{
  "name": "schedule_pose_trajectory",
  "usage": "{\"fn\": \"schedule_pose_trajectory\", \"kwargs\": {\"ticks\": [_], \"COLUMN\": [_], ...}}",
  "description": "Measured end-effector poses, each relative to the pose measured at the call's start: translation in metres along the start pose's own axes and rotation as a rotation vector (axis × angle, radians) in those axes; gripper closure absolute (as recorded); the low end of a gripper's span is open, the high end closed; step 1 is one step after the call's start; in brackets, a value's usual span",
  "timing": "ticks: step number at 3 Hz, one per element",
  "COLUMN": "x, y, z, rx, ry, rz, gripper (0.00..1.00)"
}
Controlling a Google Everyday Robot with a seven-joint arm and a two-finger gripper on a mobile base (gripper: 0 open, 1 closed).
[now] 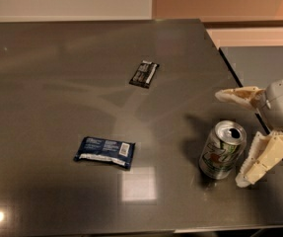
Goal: Knock 7up can over
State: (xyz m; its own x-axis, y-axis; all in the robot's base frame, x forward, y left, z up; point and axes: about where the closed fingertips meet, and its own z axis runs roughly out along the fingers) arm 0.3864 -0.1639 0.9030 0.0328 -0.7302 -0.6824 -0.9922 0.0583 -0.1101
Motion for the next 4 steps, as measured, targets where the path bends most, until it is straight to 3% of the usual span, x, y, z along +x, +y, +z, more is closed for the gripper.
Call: {"fn": "schedule_pose_trajectory", "kwargs": {"ticks": [1,2,3,4], "x": [0.007,0.008,0.006,0.003], "y": [0.002,0.015,0.022,0.017], "z": [0.003,0.014,0.021,0.015], "rx": [-0.012,-0.062,-0.096,-0.080], "ry": [-0.004,-0.002,-0.001,0.011], "rz": [0.007,-0.006,-0.018,-0.013], "gripper": [0.00,0.16,0.40,0.64]}}
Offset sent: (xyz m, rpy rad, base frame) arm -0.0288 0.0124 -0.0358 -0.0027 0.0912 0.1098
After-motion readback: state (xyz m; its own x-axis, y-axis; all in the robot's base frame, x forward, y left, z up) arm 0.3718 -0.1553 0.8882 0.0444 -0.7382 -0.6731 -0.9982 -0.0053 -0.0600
